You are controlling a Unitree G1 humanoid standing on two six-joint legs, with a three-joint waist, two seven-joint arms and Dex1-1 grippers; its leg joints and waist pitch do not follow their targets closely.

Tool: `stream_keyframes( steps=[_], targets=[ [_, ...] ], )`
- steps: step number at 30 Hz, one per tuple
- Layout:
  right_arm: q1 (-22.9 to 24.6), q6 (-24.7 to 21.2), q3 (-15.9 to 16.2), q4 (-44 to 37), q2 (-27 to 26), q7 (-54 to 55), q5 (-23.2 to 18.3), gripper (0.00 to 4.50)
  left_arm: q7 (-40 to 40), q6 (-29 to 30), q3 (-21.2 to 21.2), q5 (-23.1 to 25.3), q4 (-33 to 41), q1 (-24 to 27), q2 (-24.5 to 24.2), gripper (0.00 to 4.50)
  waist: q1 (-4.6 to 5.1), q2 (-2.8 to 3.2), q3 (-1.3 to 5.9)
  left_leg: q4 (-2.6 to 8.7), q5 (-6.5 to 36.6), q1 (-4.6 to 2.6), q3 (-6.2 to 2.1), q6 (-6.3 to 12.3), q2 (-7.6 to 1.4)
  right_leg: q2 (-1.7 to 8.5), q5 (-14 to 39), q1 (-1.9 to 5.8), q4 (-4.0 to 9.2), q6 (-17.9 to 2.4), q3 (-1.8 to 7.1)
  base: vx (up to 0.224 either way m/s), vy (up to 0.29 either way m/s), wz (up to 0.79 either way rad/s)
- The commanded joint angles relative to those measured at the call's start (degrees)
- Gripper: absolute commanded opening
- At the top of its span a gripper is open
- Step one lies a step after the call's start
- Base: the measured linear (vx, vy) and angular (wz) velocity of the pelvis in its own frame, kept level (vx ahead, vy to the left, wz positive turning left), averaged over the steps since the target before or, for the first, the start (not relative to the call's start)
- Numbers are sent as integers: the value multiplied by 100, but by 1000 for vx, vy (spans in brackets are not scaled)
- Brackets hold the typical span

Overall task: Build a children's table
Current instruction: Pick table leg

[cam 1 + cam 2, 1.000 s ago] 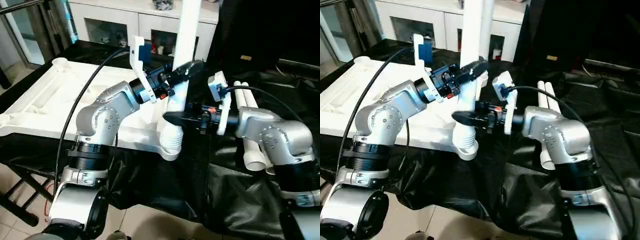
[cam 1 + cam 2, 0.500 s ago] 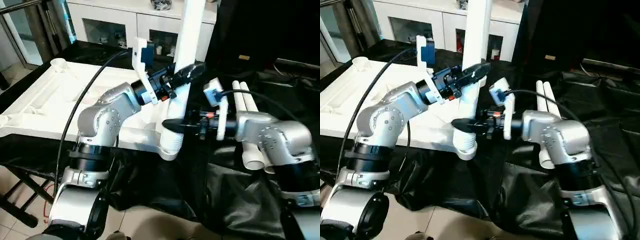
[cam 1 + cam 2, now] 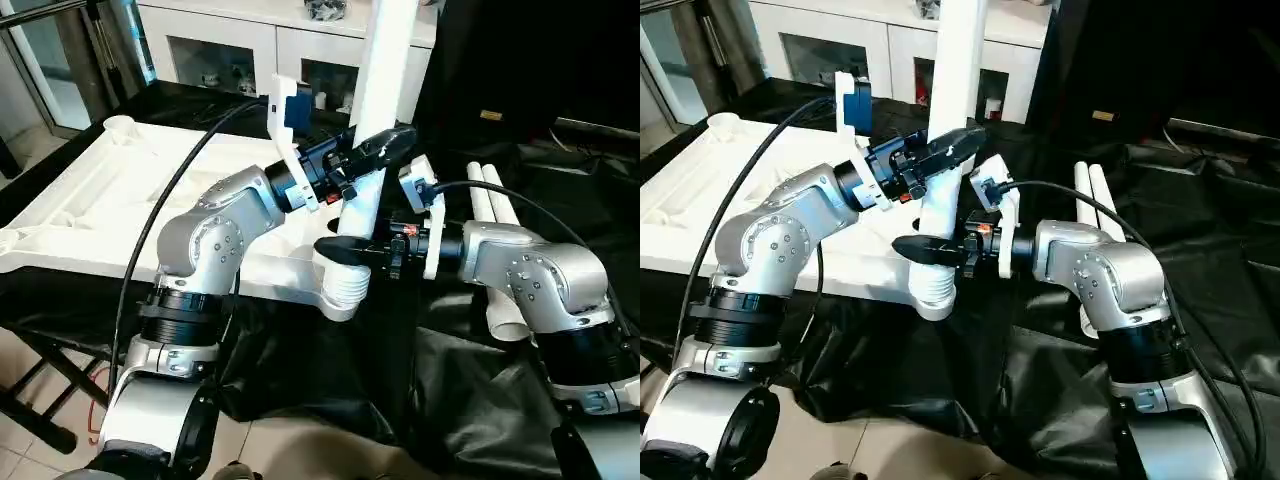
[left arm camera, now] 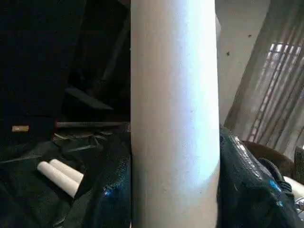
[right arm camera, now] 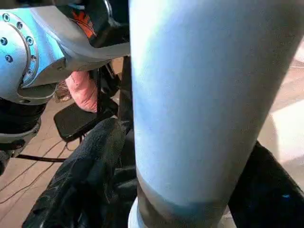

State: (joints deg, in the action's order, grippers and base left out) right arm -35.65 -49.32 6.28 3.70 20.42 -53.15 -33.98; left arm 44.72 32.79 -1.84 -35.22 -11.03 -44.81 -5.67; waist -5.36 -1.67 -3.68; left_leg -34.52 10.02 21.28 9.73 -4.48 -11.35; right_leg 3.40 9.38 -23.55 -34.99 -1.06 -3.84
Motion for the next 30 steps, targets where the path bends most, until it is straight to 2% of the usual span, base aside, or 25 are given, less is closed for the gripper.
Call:
stream_keyframes(
  steps=[1,11,23,24,25,30],
  targets=[
    [47,66,21,21,49,-53,54,270,41,32,42,-24,118,-15,-25,185,-23,-52,447,351,740,-32,-7,63,-122,401,1589,372,431,-786,250,0,0,0],
    [114,106,50,-30,76,-55,91,197,102,59,40,-33,76,-40,-49,185,-20,-33,453,349,740,-34,-11,66,-125,398,1462,378,418,-848,250,0,0,0],
    [179,226,124,-36,74,-45,191,188,73,83,5,-22,79,-47,-50,185,-22,-28,453,349,760,-35,-12,70,-125,395,1479,379,421,-849,249,0,0,0],
    [180,227,125,-27,70,-36,193,244,76,88,7,-24,85,-45,-52,185,-23,-24,455,348,749,-33,-13,71,-123,396,1459,382,417,-854,248,0,0,0],
    [180,229,125,-23,67,-30,196,258,77,90,7,-24,87,-45,-53,185,-23,-24,455,348,749,-33,-13,71,-123,396,1459,382,417,-854,248,0,0,0],
    [173,321,123,32,41,86,294,272,132,131,36,-38,103,-40,-71,185,-19,-20,453,350,778,-38,-14,50,-124,398,1466,380,420,-866,249,0,0,0]
  ],
)
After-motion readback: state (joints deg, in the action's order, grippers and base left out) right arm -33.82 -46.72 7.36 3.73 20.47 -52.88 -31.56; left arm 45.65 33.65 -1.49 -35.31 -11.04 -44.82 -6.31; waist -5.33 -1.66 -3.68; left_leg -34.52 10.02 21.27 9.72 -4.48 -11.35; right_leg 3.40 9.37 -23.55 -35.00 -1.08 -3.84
